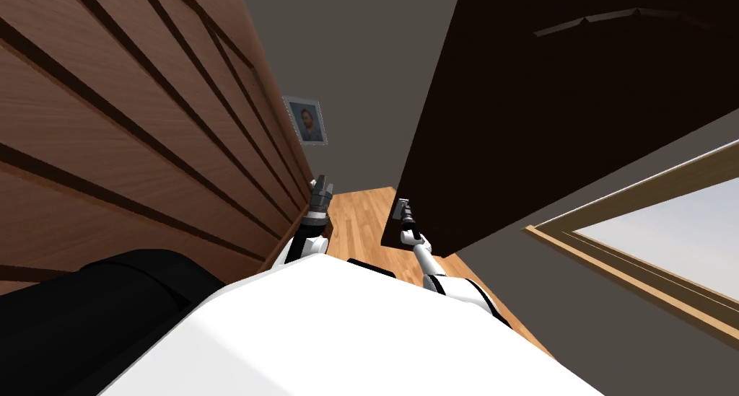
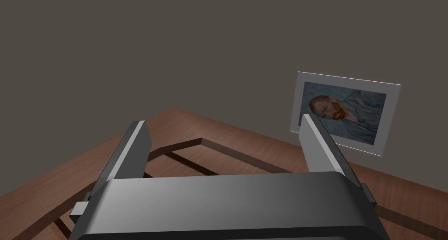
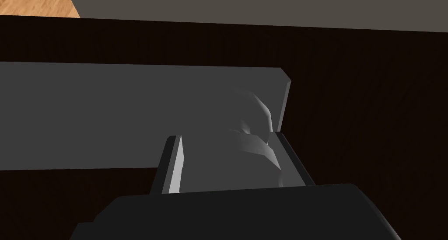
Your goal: Push the door open
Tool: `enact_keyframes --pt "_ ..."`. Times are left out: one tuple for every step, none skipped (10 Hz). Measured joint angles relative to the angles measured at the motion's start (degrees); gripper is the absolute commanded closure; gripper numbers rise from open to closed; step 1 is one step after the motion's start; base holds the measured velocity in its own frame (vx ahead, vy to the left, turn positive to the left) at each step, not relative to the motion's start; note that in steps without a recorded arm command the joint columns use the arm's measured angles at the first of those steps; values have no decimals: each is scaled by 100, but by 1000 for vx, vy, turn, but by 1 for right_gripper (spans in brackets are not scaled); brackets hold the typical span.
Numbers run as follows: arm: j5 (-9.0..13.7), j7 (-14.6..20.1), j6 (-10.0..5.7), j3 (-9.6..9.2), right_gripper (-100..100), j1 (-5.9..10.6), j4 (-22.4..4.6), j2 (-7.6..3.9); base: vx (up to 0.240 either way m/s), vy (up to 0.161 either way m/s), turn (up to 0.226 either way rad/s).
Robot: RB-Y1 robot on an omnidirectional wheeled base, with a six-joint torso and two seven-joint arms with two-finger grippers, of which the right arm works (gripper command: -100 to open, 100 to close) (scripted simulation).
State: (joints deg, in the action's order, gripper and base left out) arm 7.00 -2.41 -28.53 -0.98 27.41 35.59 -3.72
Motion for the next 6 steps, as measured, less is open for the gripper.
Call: enact_keyframes --pt "12 -11 -18 35 100 36 -52 -22 191 75 -94" --pt "21 -63 20 83 100 2 49 -20 167 88 -79" --pt "41 -128 18 156 100 73 -12 -18 164 82 -65" --pt "63 -190 -6 231 100 149 -108 -17 187 62 -110" --pt "86 -231 -103 301 100 262 -326 -27 144 67 -40" --pt "90 -253 -126 328 100 216 -267 -46 62 35 -13"
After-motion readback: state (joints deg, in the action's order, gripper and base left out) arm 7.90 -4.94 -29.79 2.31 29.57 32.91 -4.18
